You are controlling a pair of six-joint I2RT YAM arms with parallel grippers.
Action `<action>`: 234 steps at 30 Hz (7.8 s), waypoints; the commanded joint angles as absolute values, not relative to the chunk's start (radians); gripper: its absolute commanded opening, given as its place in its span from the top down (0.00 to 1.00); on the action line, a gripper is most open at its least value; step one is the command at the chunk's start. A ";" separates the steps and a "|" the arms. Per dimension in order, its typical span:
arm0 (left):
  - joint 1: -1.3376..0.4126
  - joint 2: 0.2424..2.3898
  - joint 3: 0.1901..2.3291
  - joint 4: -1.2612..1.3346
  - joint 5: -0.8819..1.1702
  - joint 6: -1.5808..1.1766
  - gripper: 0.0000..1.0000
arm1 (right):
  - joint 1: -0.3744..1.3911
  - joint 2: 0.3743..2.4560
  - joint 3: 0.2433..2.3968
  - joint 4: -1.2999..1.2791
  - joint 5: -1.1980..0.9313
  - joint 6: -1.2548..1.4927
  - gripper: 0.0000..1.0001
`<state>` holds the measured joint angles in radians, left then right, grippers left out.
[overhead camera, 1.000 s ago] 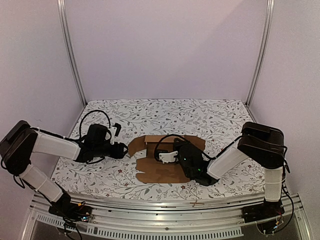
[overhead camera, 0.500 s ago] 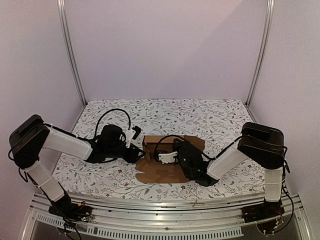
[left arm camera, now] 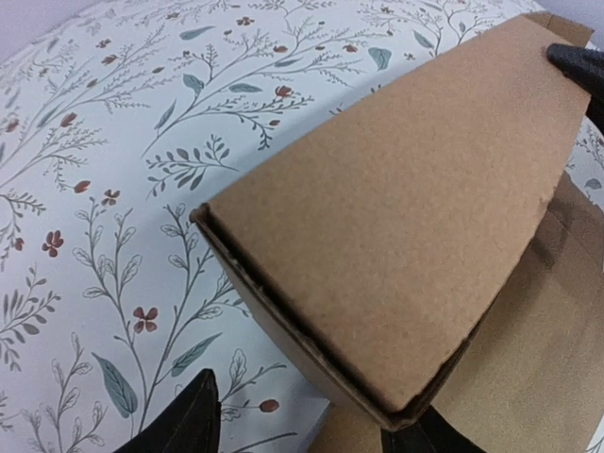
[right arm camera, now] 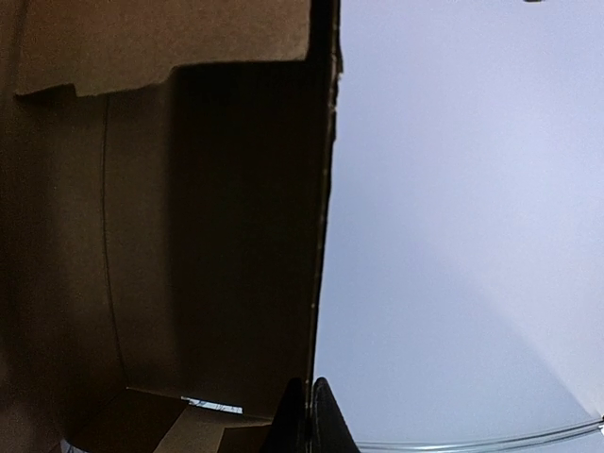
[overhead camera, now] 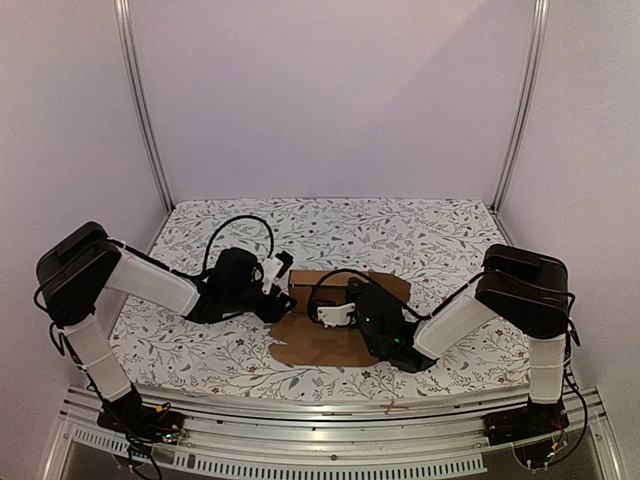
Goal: Fold the paper box
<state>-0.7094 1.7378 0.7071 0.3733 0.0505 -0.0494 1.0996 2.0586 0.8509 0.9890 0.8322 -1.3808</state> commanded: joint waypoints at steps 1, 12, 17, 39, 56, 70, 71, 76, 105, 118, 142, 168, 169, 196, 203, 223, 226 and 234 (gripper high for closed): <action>-0.734 1.773 0.724 0.463 0.004 0.022 0.43 | 1.113 2.051 0.859 0.883 0.812 -1.323 1.00; -0.737 1.848 0.735 0.629 -0.055 0.055 0.50 | 1.112 2.007 0.855 0.775 0.792 -1.244 1.00; -0.749 1.874 0.729 0.709 -0.099 0.051 0.66 | 1.114 1.995 0.863 0.721 0.789 -1.206 1.00; -0.820 1.872 0.697 0.736 -0.169 0.049 0.92 | 0.966 1.651 1.502 -0.832 -0.033 -0.447 0.28; -0.833 2.005 0.682 0.934 -0.121 0.037 0.90 | 0.674 2.167 1.903 -1.030 -0.594 -0.231 0.26; -0.833 2.092 0.740 0.988 -0.097 0.043 0.87 | 0.645 2.312 1.973 -1.067 -0.786 -0.191 0.47; -0.833 2.098 0.747 0.989 -0.094 0.043 0.87 | 0.642 2.317 1.972 -1.068 -0.795 -0.188 0.47; -0.833 2.128 0.773 0.999 -0.077 0.038 0.86 | 0.637 2.331 1.974 -1.072 -0.838 -0.176 0.48; -0.833 2.132 0.705 1.234 -0.057 0.003 0.83 | 0.625 2.388 2.002 -1.106 -0.846 -0.187 0.52; -0.853 2.172 0.745 1.247 -0.124 -0.062 0.90 | 0.626 2.404 2.003 -1.110 -0.895 -0.177 0.52; -1.037 2.088 0.679 1.211 -0.439 -0.007 0.55 | 0.625 2.390 2.034 -1.112 -0.706 -0.162 0.52; -1.005 1.670 1.168 -0.115 -0.279 -0.092 0.29 | 0.486 1.762 1.530 -1.131 -0.446 -0.345 0.31; -0.979 1.713 1.222 -0.159 -0.253 -0.099 0.29 | 0.486 1.744 1.502 -1.131 -0.438 -0.356 0.31; -0.861 1.753 0.984 0.023 -0.085 -0.232 0.38 | 0.655 1.816 1.394 -1.100 -0.253 -0.431 0.46; -0.862 1.631 0.879 0.023 -0.156 -0.332 0.39 | 0.658 1.930 1.535 -1.115 -0.221 -0.430 0.60; -0.817 1.401 0.970 -0.252 -0.120 -0.228 0.28 | 0.635 1.948 1.672 -1.126 -0.305 -0.491 0.43; -0.804 1.568 1.117 -0.288 -0.032 -0.169 0.28 | 0.579 1.854 1.618 -1.129 -0.405 -0.507 0.41; -0.789 1.835 1.280 -0.293 0.232 -0.075 0.34 | 0.426 1.810 1.556 -1.117 -0.441 -0.599 0.47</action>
